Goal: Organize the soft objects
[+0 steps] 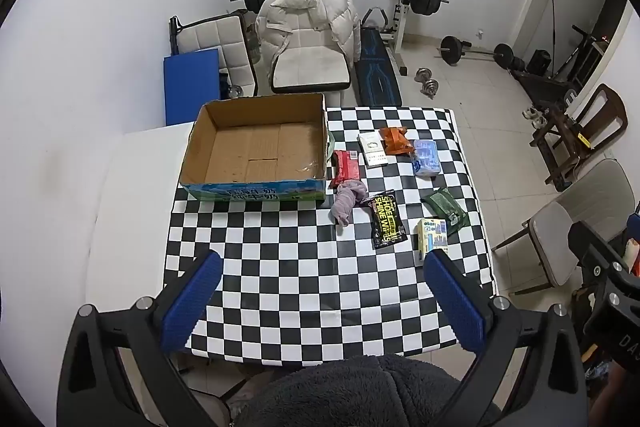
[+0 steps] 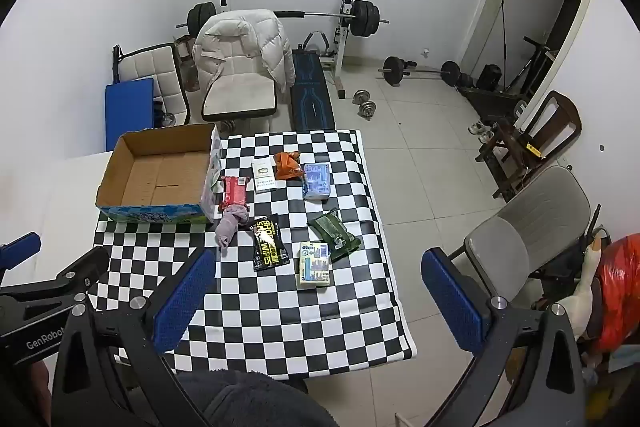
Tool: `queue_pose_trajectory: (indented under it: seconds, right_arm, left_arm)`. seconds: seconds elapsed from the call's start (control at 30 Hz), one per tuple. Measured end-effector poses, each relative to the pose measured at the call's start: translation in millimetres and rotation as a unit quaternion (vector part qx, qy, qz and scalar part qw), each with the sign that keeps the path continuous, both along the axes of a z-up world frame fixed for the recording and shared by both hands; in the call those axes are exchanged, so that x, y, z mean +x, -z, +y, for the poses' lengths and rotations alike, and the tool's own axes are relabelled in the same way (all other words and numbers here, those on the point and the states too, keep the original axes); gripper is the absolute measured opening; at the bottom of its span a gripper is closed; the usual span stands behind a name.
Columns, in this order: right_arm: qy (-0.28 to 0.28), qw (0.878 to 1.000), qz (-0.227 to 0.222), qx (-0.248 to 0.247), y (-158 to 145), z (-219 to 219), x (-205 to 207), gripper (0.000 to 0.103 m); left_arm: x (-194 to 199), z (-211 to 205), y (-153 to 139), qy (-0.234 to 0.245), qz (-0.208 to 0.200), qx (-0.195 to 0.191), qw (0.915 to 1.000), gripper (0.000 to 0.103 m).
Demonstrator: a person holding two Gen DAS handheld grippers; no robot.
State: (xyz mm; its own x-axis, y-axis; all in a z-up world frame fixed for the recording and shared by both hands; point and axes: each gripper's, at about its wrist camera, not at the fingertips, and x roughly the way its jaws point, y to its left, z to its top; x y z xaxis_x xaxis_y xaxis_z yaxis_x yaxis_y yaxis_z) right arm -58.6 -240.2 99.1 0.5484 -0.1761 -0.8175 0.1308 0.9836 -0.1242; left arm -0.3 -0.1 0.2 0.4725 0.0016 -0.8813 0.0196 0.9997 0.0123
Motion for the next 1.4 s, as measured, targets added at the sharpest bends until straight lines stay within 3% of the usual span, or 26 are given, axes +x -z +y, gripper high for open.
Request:
queue_pose_trajectory:
  seconds: [1.4]
  right_arm:
    - [0.001,1.0,0.004,0.015,4,2,-6,0.103]
  left_arm:
    - [-4,1,-10,-0.001,-0.008,0.005,1.0,0.103]
